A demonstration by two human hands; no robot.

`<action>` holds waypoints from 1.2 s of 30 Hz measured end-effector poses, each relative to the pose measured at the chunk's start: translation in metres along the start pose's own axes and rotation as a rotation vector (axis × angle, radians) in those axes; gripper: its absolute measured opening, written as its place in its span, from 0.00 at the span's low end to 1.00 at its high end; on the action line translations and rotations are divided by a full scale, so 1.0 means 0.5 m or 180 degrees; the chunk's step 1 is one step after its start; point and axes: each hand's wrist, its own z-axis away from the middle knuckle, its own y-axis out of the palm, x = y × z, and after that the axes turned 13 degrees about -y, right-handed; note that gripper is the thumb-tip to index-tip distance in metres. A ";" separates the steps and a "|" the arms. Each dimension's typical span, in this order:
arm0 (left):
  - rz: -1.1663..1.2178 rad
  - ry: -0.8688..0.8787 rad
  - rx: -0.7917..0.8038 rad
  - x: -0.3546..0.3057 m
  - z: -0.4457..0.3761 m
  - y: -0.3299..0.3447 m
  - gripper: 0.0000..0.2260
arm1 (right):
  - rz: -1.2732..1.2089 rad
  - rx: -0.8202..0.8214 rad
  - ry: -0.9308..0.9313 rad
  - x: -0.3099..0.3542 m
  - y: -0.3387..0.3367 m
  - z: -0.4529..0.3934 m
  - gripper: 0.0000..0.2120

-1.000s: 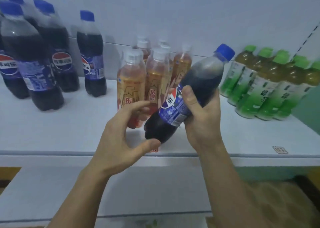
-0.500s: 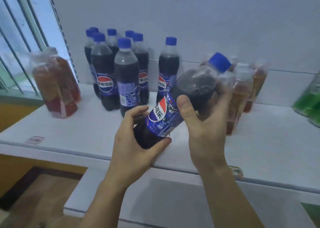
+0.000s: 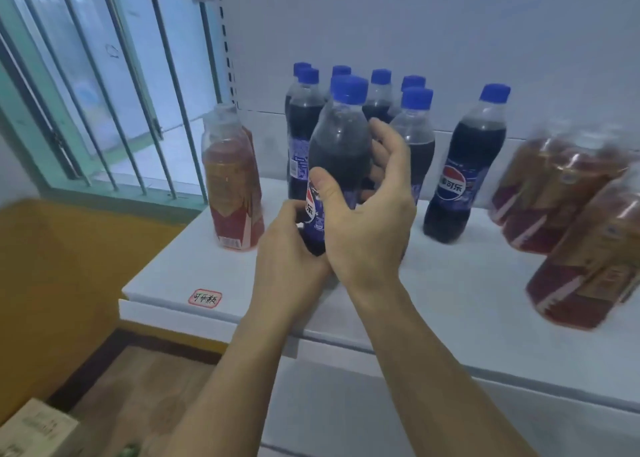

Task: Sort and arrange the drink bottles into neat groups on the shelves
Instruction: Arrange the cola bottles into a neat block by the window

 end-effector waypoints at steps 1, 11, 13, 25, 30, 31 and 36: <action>-0.0003 -0.0002 0.0030 0.004 -0.007 0.000 0.23 | 0.0088 -0.0034 -0.0014 -0.006 0.009 0.004 0.33; -0.0260 0.0048 0.0157 0.042 -0.055 0.004 0.19 | 0.0910 -0.0187 -0.0494 -0.018 0.040 0.028 0.26; -0.0477 0.0164 0.0225 0.049 -0.053 -0.005 0.18 | 0.0841 -0.0339 -0.0836 0.001 0.052 0.033 0.22; -0.0736 -0.0093 -0.0727 0.134 -0.026 -0.259 0.11 | 0.0322 0.1531 0.0408 0.009 0.274 0.009 0.41; -0.0532 -0.0187 -0.0760 0.154 0.003 -0.258 0.31 | 0.0010 0.1333 0.0355 0.027 0.226 0.036 0.43; -0.0484 -0.0139 -0.0664 0.151 0.009 -0.256 0.37 | -0.0208 0.1281 0.0372 0.038 0.205 0.048 0.42; -0.0063 0.0353 -0.0303 0.105 0.045 -0.241 0.38 | -0.1414 0.0853 0.0441 0.077 0.065 0.103 0.39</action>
